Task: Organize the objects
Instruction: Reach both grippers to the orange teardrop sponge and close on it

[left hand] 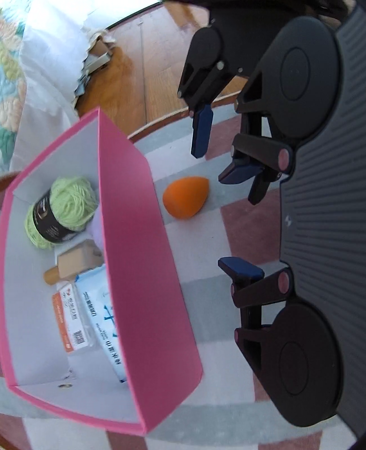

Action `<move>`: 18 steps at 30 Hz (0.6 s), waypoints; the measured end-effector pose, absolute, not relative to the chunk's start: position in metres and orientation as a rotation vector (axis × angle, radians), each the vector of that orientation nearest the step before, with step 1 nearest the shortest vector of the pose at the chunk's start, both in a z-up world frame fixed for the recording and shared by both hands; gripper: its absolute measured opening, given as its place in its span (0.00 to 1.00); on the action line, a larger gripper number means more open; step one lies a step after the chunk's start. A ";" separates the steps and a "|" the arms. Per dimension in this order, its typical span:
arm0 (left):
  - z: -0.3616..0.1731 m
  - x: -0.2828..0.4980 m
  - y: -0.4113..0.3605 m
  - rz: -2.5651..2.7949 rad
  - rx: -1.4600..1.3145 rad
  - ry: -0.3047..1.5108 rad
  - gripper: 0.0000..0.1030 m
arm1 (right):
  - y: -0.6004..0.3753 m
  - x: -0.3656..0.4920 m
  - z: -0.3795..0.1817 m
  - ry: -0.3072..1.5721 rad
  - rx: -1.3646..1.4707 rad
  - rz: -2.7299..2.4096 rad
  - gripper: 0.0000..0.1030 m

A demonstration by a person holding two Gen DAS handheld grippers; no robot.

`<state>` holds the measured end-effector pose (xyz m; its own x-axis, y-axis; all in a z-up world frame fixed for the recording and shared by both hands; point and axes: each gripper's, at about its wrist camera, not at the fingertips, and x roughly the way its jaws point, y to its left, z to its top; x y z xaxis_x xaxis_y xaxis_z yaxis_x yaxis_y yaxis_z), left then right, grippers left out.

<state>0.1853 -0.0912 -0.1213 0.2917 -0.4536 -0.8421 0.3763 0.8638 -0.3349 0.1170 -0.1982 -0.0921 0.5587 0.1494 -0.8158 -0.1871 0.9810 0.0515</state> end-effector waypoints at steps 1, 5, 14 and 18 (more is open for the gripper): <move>-0.126 0.188 -0.092 -0.533 -0.094 1.154 0.53 | -0.198 0.117 -0.095 0.950 -0.053 0.180 0.74; -0.136 0.192 -0.100 -0.505 -0.093 1.123 0.52 | -0.204 0.121 -0.099 0.896 -0.016 0.134 0.74; -0.135 0.192 -0.122 -0.555 -0.099 1.022 0.48 | -0.204 0.130 -0.112 0.849 -0.014 0.112 0.53; -0.139 0.198 -0.122 -0.601 -0.162 1.063 0.32 | -0.204 0.135 -0.118 0.888 -0.014 0.097 0.34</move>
